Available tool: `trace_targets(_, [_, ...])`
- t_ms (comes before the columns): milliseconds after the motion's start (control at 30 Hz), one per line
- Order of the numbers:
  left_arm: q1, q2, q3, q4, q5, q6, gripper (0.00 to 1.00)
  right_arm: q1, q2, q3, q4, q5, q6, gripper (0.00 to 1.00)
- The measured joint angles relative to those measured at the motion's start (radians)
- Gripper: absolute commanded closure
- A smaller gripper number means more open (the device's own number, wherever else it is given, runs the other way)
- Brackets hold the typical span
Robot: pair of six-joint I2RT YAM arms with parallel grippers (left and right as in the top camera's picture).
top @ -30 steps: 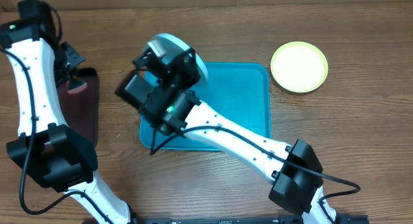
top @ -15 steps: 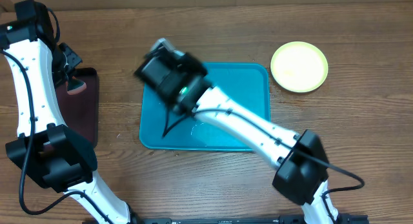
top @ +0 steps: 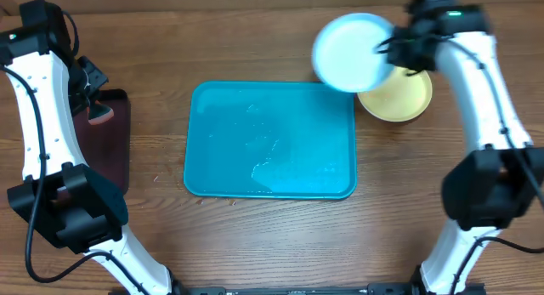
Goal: Clean dirty plates on tray and stack at the side
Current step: 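Carry the light-blue plate right and stack it on the yellow plate, then drop the sponge into the maroon tray with the left gripper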
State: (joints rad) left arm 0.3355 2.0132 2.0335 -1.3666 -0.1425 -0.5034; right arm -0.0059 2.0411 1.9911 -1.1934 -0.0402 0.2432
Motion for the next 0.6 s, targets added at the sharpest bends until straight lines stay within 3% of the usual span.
trace_targets(267, [0.000,0.000,0.000,0.006,0.000,0.000,0.96,-0.227,0.001,-0.150,0.082,-0.095,0.045,0.96])
trace_targets(533, [0.000,0.000,0.000,0.009,0.019,0.000,0.96,-0.227,0.023,-0.282,0.247,-0.124,0.066,0.95])
trace_targets(567, [0.000,0.000,0.000,0.009,0.020,0.000,0.96,-0.223,0.031,-0.291,0.253,-0.129,0.068,0.80])
trace_targets(600, [0.000,0.000,0.000,0.009,0.022,0.000,0.96,-0.220,0.038,-0.298,0.253,-0.129,0.070,0.72])
